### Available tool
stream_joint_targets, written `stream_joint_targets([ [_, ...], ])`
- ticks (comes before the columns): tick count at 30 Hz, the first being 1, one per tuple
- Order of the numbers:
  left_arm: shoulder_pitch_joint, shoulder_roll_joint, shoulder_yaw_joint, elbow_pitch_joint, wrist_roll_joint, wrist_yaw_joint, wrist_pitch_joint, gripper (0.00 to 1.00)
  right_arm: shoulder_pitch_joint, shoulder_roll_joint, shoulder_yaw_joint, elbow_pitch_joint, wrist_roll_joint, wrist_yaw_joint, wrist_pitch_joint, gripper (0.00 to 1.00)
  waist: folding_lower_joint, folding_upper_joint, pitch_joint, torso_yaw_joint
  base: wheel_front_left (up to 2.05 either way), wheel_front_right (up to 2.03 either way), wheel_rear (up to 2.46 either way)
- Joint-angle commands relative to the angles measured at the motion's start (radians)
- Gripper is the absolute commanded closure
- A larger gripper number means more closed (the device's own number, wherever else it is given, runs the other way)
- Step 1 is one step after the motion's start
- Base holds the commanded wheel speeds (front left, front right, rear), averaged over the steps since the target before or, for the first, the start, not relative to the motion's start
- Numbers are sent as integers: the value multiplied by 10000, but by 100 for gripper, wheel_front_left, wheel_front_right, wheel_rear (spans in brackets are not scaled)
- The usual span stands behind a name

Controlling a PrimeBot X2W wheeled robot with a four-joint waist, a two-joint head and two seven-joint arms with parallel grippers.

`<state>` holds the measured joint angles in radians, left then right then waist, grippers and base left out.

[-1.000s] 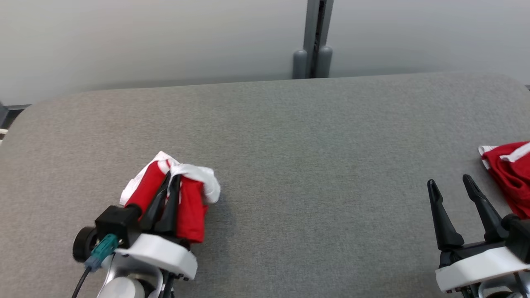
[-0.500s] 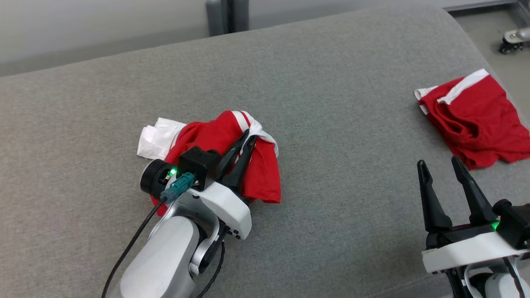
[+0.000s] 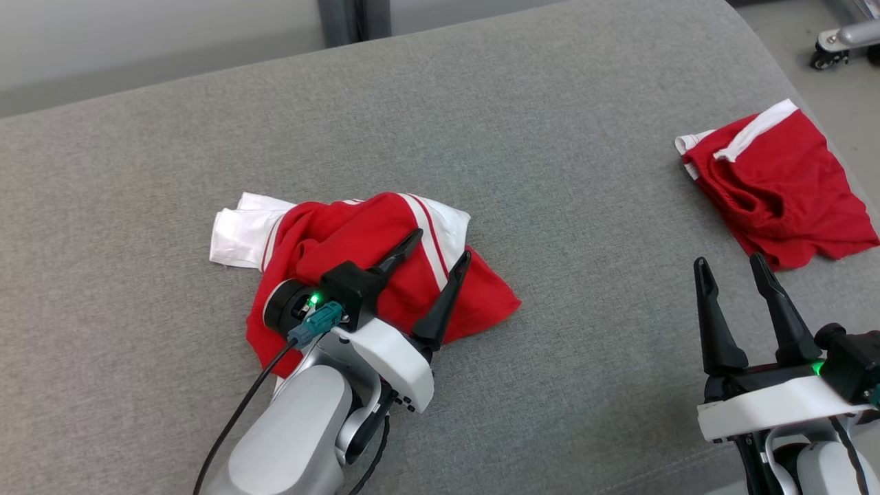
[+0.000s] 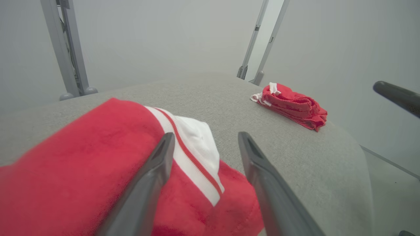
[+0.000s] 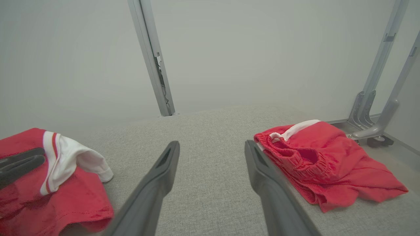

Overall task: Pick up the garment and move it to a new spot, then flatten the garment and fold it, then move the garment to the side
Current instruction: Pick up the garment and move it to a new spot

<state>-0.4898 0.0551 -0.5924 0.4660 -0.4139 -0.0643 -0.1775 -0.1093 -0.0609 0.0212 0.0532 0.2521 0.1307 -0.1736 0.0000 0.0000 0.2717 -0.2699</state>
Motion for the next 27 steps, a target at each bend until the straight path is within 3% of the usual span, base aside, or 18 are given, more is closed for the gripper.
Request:
stream_joint_targets([
  [1, 73, 57, 49, -112, -12, 62, -151, 0, 34, -28, -20, 28, 6, 4, -54, 0, 0, 0, -216, 198, 0, 0, 0],
  [4, 285, 64, 230, -536, -105, 208, -480, 0, 142, -23, -56, 50, -22, 4, -24, 0, 0, 0, -494, 487, 0, 0, 0],
  [15, 1554, 862, 2233, -1853, -586, 1819, -815, 0, 571, -209, -216, -256, -281, 4, 385, 0, 0, 0, -1243, 1587, 0, 0, 0],
  [21, 2393, 1394, 3129, -2264, -754, 2209, -862, 0, 744, -265, -204, -347, -343, 4, 527, 0, 0, 0, -1521, 1911, 0, 0, 0],
  [27, 3319, 2015, 3653, -2694, -863, 2186, -876, 0, 976, -326, -244, -457, -391, 4, 698, 0, 0, 0, -1830, 2236, 0, 0, 0],
])
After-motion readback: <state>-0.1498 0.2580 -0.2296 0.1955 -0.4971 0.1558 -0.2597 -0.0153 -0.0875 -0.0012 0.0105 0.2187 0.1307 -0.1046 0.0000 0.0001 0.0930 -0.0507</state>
